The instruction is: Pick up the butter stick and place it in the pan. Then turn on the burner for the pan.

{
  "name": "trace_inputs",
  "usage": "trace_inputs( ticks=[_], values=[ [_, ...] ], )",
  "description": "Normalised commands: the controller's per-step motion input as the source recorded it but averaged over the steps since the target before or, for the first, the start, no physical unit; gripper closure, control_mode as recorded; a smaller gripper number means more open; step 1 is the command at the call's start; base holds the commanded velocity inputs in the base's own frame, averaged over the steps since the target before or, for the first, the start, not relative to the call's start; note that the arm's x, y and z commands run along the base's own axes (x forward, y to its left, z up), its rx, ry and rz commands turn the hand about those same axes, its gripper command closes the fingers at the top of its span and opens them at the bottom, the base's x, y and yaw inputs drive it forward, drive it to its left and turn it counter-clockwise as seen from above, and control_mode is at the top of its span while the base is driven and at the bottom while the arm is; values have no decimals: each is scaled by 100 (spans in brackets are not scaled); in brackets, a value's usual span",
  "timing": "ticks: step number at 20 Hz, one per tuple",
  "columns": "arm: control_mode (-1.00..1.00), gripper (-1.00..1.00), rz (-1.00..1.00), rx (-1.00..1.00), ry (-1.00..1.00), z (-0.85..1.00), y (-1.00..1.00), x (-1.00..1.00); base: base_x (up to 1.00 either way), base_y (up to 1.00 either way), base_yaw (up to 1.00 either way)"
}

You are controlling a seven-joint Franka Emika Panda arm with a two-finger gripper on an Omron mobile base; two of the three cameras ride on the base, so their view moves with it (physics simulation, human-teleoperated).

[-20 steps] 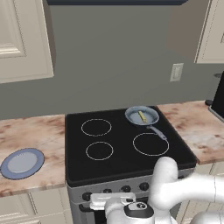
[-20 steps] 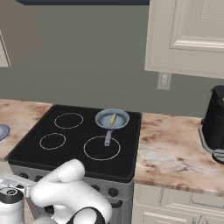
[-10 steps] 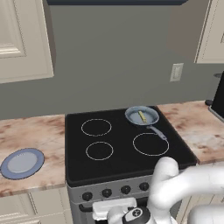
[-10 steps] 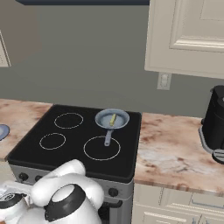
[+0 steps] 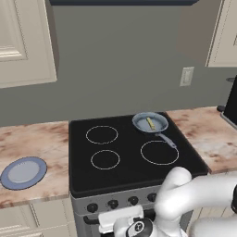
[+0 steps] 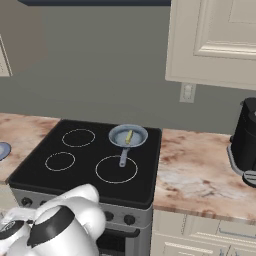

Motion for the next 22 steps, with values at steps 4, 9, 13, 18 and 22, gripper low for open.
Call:
trace_inputs(
  ticks=[4, 9, 13, 18, 22],
  values=[
    [-100, -100, 0, 0, -7, -15, -27, 32, 0, 0, 0],
    [-100, -100, 0, 0, -9, -23, -47, 9, 0, 0, 0],
    [-100, -100, 0, 1, -9, -16, -53, 0, 0, 0, 0],
    [-100, -100, 0, 3, -9, -13, -55, 3, 0, 0, 0],
    [-100, -100, 0, 2, -9, -12, -49, 4, 0, 0, 0]
  ],
)
